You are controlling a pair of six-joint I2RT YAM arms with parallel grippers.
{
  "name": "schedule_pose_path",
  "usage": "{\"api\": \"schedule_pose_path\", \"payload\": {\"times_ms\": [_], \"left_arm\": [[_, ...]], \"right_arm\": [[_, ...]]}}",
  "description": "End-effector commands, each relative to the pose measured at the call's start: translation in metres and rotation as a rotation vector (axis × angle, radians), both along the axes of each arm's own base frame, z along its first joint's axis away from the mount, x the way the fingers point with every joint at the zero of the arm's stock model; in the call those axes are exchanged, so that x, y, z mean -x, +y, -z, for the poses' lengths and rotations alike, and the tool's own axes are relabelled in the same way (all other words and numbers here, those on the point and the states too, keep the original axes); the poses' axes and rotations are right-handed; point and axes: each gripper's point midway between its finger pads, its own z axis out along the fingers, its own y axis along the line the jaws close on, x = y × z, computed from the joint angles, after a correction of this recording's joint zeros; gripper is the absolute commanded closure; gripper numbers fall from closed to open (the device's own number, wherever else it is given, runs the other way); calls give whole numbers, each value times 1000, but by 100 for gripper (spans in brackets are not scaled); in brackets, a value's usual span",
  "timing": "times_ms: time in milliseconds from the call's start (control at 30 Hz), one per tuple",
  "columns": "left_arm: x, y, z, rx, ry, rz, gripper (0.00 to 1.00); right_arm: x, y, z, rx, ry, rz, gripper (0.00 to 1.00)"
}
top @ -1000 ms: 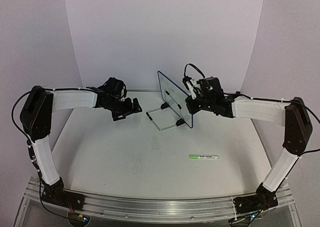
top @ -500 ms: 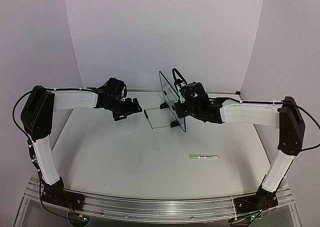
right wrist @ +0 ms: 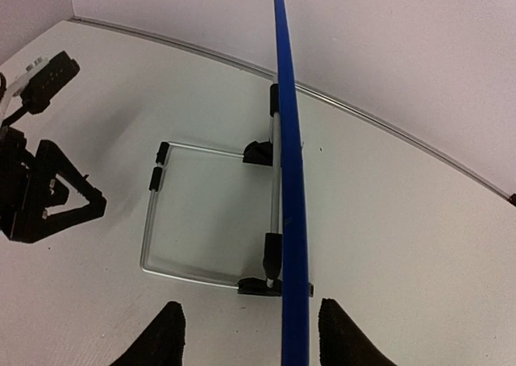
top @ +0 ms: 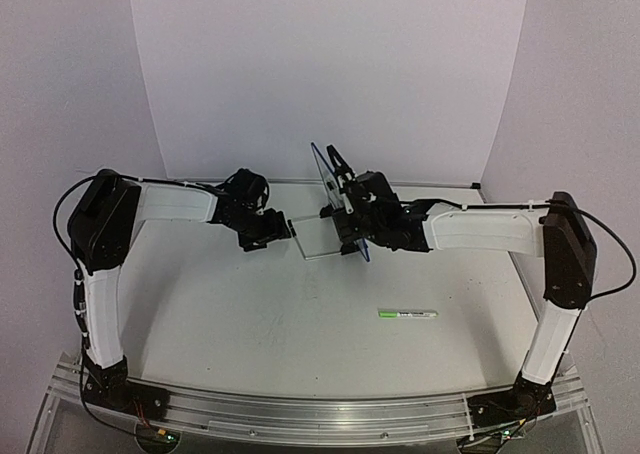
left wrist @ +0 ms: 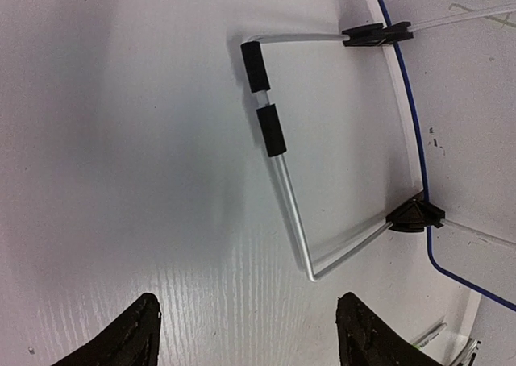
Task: Write a sentence on the whiteboard
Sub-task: Move the whiteboard stand to the center of the board.
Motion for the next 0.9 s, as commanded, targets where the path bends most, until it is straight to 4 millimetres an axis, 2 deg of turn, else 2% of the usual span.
{"api": "schedule_pose_path", "payload": {"times_ms": [0, 100, 167, 367, 500, 633, 867], "left_arm": [[-21, -12, -16, 14, -60, -17, 28], [-27, -18, -14, -4, -69, -22, 28], [-29, -19, -5, -36, -55, -28, 29], [-36, -30, 11, -84, -47, -22, 35], [-39, -39, 24, -144, -36, 1, 42], [-41, -33, 39, -209, -30, -21, 49], [-40, -23, 53, -312, -14, 4, 77]], "right_arm": [[9, 9, -34, -46, -34, -26, 39], [19, 7, -51, -63, -39, -41, 25], [24, 3, -60, -79, -40, -41, 19], [41, -22, -94, -130, -69, -19, 2], [49, -43, -106, -137, -94, 19, 2], [55, -65, -105, -119, -113, 77, 2], [62, -93, -98, -111, -119, 146, 2]]}}
